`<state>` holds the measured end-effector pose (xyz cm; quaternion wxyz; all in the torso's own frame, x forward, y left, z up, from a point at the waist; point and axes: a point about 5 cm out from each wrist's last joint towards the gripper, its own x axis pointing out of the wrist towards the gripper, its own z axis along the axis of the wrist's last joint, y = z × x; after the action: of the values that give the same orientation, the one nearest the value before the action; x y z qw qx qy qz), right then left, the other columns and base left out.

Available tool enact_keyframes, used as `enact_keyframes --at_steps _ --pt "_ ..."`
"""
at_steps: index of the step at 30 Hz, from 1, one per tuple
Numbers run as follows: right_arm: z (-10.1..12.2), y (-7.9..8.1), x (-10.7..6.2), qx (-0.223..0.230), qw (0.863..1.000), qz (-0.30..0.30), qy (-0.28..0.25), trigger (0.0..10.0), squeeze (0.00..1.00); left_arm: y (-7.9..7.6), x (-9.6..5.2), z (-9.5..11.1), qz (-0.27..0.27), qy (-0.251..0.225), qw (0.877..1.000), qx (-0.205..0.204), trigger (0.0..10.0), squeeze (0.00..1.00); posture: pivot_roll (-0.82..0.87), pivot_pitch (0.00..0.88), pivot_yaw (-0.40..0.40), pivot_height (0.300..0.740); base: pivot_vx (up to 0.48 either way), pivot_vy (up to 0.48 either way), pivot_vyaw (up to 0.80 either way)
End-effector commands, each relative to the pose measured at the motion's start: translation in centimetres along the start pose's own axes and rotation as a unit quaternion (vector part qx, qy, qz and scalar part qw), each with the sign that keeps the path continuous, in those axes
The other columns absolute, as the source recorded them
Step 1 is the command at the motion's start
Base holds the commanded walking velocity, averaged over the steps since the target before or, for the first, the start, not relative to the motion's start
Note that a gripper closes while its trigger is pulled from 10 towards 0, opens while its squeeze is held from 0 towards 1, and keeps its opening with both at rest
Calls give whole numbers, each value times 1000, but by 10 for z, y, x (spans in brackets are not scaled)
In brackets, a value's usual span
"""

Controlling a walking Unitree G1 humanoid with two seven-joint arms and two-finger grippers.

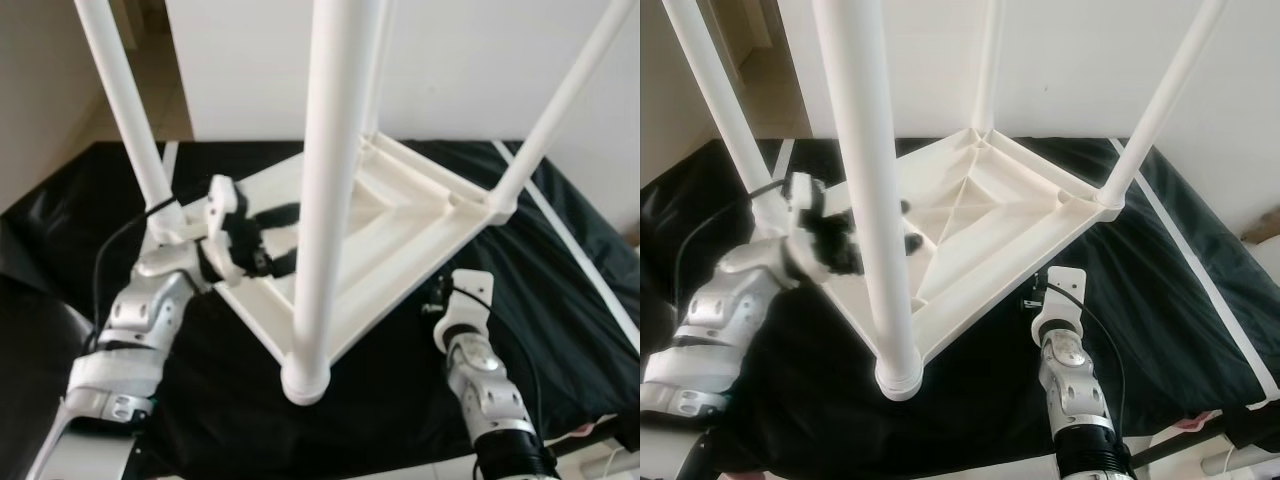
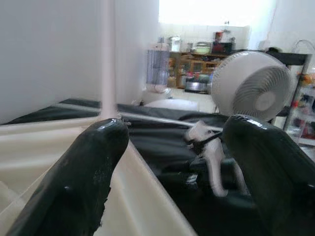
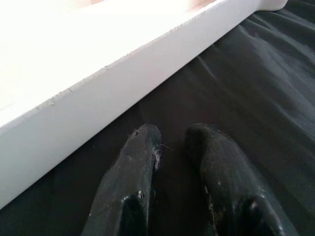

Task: Building children table

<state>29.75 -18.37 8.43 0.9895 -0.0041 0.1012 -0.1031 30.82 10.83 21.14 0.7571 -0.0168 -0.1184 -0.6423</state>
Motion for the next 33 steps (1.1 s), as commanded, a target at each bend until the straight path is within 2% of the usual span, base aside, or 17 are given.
enact_keyframes --at_steps 1,3,4,6,7,12,13,14,16,17,21,25,27,28,30,31,33 --pt "-12 -7 -2 -2 999 -17 28 10000 0 -7 3 -1 -45 -3 999 -7 10000 0 -6 14 -63 740 0 0 0" --pt "-8 -19 -1 3 999 -45 24 10000 0 -27 13 1 -116 -7 993 -22 10000 0 -18 24 -59 740 0 0 0" --pt "-6 -23 0 4 998 -53 22 10000 0 -33 16 2 -135 -9 990 -27 10000 0 -18 24 -59 740 0 0 0" --pt "-6 -23 0 4 998 -53 22 10000 0 -33 16 2 -135 -9 990 -27 10000 0 -18 24 -59 740 0 0 0" --pt "-3 -27 2 2 998 -61 18 10000 0 -43 17 2 -159 -9 987 -35 10000 0 -25 35 -52 740 0 0 0" --pt "-3 -27 2 2 998 -61 18 10000 0 -43 17 2 -159 -9 987 -35 10000 0 -25 35 -52 740 0 0 0" --pt "2 -29 5 -2 998 -63 11 10000 0 -53 17 3 -180 -8 983 -40 10000 0 -27 46 -47 740 0 0 0" --pt "2 -29 5 -2 998 -63 11 10000 0 -53 17 3 -180 -8 983 -40 10000 0 -27 46 -47 740 0 0 0" --pt "16 -26 18 -15 999 -30 -7 10000 0 -75 18 1 -205 -8 977 -61 10000 0 -26 53 -47 740 0 0 0" --pt "16 -26 18 -15 999 -30 -7 10000 0 -75 18 1 -205 -8 977 -61 10000 0 -26 53 -47 740 0 0 0" --pt "27 -18 29 -36 999 34 -18 10000 0 -95 21 3 -204 -13 976 -77 10000 0 -2 67 -67 740 0 0 0" --pt "30 -14 33 -40 997 59 -21 10000 0 -101 22 5 -196 -14 978 -76 10000 0 16 70 -82 740 0 0 0" --pt "34 -4 39 -44 994 103 -19 10000 0 -103 23 7 -179 -19 981 -69 10000 0 38 75 -99 740 0 0 0" --pt "34 -4 39 -44 994 103 -19 10000 0 -103 23 7 -179 -19 981 -69 10000 0 38 75 -99 740 0 0 0" --pt "34 9 45 -52 987 149 -11 10000 0 -106 23 8 -168 -18 983 -68 10000 0 50 78 -108 740 0 0 0" --pt "34 9 45 -52 987 149 -11 10000 0 -106 23 8 -168 -18 983 -68 10000 0 50 78 -108 740 0 0 0" --pt "33 22 47 -58 981 187 -5 10000 0 -109 24 9 -161 -16 985 -66 10000 0 71 83 -118 740 0 0 0"
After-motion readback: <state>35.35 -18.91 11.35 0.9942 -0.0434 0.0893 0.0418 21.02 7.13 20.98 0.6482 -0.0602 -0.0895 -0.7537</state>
